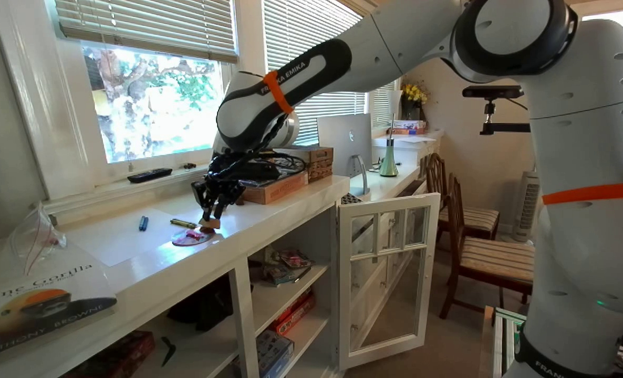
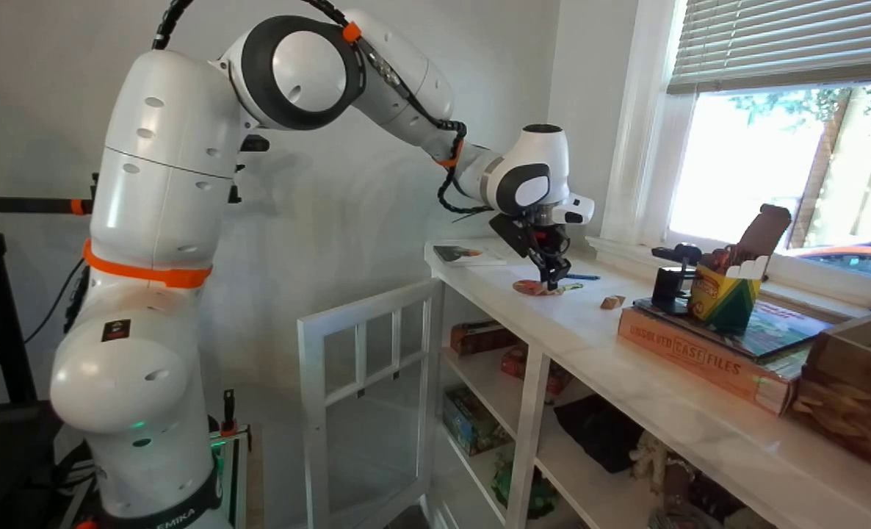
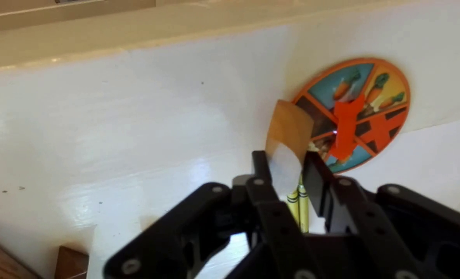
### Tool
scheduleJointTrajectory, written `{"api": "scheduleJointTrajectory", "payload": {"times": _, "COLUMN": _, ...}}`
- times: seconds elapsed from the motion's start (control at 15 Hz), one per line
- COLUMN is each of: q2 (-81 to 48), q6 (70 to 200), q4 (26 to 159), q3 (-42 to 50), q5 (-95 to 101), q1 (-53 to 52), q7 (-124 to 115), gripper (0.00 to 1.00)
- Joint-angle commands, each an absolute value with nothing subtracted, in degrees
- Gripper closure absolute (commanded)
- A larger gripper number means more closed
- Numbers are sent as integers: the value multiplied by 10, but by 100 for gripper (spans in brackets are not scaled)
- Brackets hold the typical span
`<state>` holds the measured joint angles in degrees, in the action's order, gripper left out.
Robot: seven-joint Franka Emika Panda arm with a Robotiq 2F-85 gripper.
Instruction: Put the black object on the box, then move one wooden block to the left, then turn the hand of the clock to the left
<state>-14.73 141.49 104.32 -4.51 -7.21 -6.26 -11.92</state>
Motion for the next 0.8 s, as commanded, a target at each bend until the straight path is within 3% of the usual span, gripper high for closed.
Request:
{"api": "scheduleJointTrajectory", "payload": {"times": 0.0, "q2": -128, "q6": 1401, "q4": 1064, "q3": -41, "q5": -62, "q1": -61, "q7": -111, "gripper": 93}}
{"api": "scheduleJointTrajectory", "payload": {"times": 0.73, "q2": -131, "q6": 1402, "q4": 1060, "q3": -39, "q5": -66, "q1": -61, "q7": -113, "gripper": 93}}
